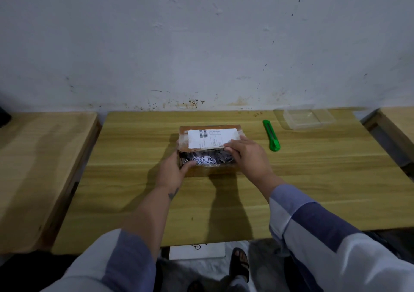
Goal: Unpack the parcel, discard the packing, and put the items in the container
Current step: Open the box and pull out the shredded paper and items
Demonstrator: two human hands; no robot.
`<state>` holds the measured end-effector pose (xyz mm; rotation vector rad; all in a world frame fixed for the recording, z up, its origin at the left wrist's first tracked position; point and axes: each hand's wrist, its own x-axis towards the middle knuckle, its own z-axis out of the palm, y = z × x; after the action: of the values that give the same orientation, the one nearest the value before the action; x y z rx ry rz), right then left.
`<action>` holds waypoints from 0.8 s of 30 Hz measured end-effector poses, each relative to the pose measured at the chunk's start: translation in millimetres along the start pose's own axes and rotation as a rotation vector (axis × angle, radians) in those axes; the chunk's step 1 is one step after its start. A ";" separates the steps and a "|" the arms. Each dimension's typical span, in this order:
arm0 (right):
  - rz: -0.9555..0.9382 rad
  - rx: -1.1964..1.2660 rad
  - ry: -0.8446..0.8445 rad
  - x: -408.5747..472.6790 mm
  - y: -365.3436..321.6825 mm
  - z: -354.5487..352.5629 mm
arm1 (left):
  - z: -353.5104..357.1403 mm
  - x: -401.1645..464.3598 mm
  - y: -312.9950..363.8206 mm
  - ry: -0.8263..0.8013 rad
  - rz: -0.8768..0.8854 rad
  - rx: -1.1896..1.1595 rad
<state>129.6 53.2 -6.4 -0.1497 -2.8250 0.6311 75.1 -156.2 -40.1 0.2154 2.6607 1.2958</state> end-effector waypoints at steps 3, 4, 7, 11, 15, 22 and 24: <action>-0.044 -0.020 0.039 -1.8 2.0 -1.4 | -0.2 0.0 0.4 -0.007 -0.006 0.014; -0.049 -0.031 0.032 -1.9 3.1 -1.5 | -0.9 -0.2 1.3 -0.002 -0.004 0.014; -0.085 -0.047 0.051 -0.4 5.7 -1.1 | -3.1 0.7 2.8 0.014 0.015 0.007; -0.121 -0.038 0.123 2.6 4.7 -1.0 | -2.9 0.1 3.6 -0.016 0.004 0.014; -0.111 -0.043 0.130 12.1 6.5 -6.9 | -3.8 0.1 3.2 -0.050 0.002 -0.046; -0.098 -0.016 0.185 18.5 1.9 -12.5 | -4.1 -1.5 12.1 -0.007 0.073 0.038; -0.103 0.012 0.248 19.9 2.6 -10.2 | -6.5 1.5 22.9 0.038 0.124 0.029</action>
<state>113.1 62.6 5.6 -0.0739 -2.5711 0.5643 73.5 -146.9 -18.3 0.3687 2.7380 1.3099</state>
